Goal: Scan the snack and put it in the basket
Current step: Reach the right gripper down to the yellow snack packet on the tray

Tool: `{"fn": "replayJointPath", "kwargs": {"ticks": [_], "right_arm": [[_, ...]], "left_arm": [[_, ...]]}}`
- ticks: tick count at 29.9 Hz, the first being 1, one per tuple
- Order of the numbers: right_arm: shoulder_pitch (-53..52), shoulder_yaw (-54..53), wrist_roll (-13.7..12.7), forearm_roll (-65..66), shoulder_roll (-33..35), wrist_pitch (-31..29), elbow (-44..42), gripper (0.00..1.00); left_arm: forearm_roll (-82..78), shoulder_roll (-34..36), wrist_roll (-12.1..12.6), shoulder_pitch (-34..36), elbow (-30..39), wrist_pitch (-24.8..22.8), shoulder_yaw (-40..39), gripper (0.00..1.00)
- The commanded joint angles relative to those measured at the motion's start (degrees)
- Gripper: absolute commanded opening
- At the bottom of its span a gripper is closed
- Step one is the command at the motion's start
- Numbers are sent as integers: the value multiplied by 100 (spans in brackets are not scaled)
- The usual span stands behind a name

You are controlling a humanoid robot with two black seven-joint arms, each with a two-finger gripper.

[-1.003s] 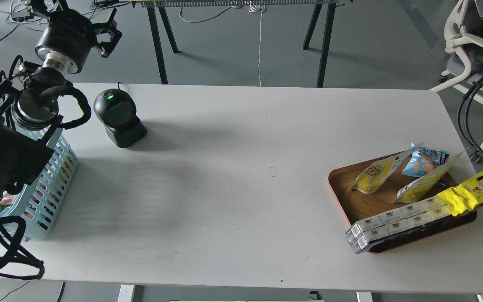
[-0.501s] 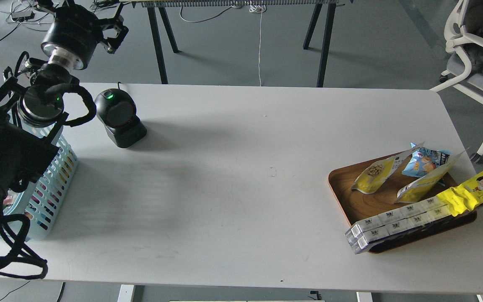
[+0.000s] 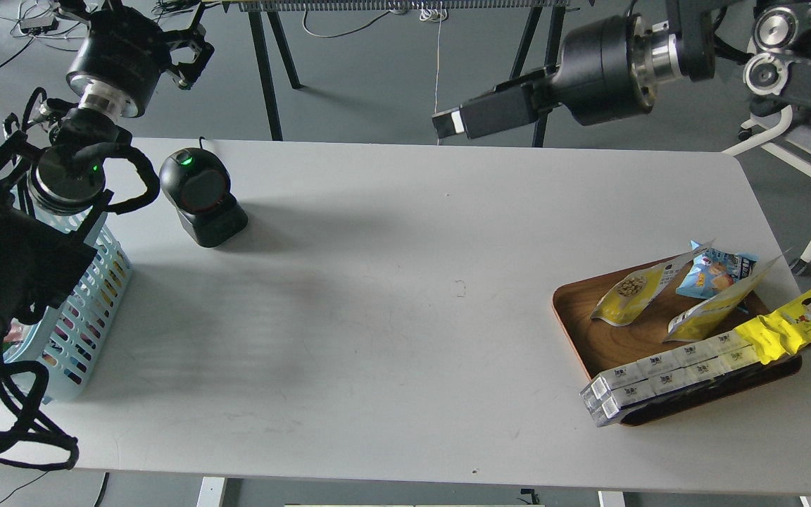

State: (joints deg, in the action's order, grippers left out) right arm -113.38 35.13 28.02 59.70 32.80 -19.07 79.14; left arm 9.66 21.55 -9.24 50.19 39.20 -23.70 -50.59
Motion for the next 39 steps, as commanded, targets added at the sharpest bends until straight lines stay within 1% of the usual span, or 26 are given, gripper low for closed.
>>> {"fn": "replayJointPath", "kwargs": {"ticks": [1, 5, 11, 17, 19, 20, 22, 23, 26, 31, 33, 36, 39], "right_arm": [[-167, 371, -2, 1032, 59, 148, 689, 99], [-430, 881, -2, 2114, 103, 561, 1103, 99], [-475, 1566, -2, 3695, 86, 1387, 1139, 98], [-422, 2357, -2, 4760, 191, 2178, 1104, 97], [-282, 2516, -2, 5094, 349, 2258, 1060, 97], [-160, 2525, -2, 5226, 454, 2276, 1034, 95], [17, 2526, -2, 5359, 595, 2284, 929, 87], [78, 2526, -2, 5368, 622, 2285, 876, 85], [245, 2517, -2, 5368, 648, 2285, 621, 84], [632, 2377, -2, 5272, 526, 2293, -169, 84], [781, 2254, -2, 5272, 481, 2293, -197, 83], [852, 2244, -2, 5298, 525, 2285, -206, 73], [879, 2271, -2, 5333, 569, 2285, -215, 58]], "left_arm": [[1, -2, -7, -1, 0, -3, -12, 100], [1, -2, -7, -9, 0, -3, -12, 100], [1, -28, -16, -27, 0, -3, -39, 100], [10, -46, -25, -45, 0, 5, -39, 100], [10, -46, -25, -45, 0, 14, -39, 100], [19, -46, -25, -45, 0, 14, -39, 100], [10, -46, -16, -45, 0, 14, -39, 100], [10, -46, -16, -45, 0, 14, -39, 100], [10, -46, -25, -45, 0, 14, -39, 100], [1, -230, -16, -45, -8, 58, -30, 100], [10, -248, -16, -45, -8, 67, -30, 100], [10, -231, -16, -45, -17, 67, -39, 100], [10, -213, -16, -36, -44, 49, -30, 100]]}}
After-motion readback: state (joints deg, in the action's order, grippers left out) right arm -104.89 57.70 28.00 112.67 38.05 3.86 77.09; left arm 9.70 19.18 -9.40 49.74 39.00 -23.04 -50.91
